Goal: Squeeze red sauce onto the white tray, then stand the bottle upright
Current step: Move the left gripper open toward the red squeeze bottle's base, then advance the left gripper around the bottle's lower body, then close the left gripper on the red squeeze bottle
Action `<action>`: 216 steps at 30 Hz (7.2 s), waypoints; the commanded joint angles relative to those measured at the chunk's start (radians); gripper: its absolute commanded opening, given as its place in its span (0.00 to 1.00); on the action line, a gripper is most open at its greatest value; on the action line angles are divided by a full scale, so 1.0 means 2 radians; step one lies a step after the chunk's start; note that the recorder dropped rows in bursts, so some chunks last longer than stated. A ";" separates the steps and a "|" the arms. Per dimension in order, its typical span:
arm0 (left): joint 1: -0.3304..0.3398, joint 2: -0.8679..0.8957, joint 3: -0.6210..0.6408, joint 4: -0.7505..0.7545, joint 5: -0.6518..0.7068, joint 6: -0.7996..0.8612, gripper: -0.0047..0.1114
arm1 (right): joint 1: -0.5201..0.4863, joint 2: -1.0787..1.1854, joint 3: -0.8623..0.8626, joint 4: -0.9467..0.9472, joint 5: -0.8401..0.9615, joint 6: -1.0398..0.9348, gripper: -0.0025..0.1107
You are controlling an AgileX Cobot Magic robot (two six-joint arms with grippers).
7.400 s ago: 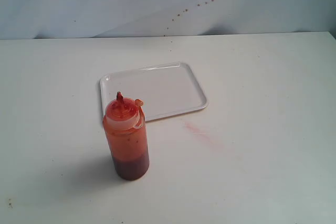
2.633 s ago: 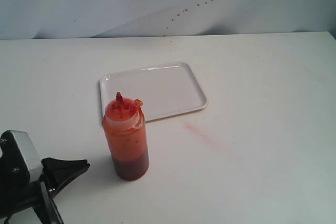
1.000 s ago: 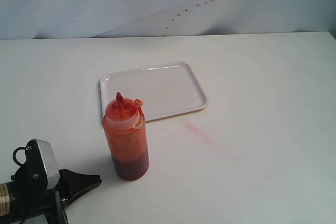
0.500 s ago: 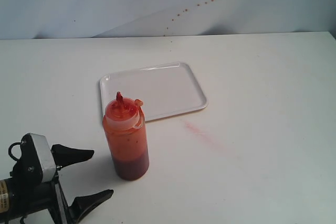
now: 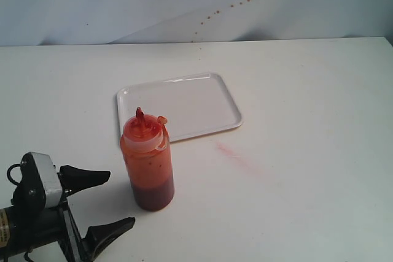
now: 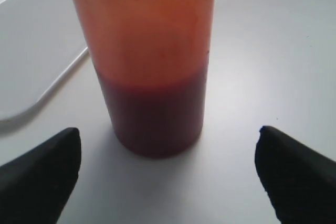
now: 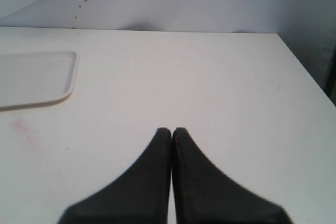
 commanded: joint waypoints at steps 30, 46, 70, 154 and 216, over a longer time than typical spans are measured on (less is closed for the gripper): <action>0.001 0.003 -0.002 0.103 -0.005 0.025 0.94 | -0.003 -0.002 0.002 0.001 0.000 0.002 0.02; 0.001 0.003 -0.002 0.121 -0.005 0.039 0.94 | -0.003 -0.002 0.002 0.001 0.000 0.002 0.02; 0.001 0.003 -0.017 0.010 -0.016 0.004 0.94 | -0.003 -0.002 0.002 0.001 0.000 0.002 0.02; 0.000 0.136 -0.281 0.238 0.032 -0.257 0.91 | -0.003 -0.002 0.002 0.001 0.000 0.002 0.02; -0.008 0.136 -0.281 0.233 0.032 -0.228 0.91 | -0.003 -0.002 0.002 0.001 0.000 0.002 0.02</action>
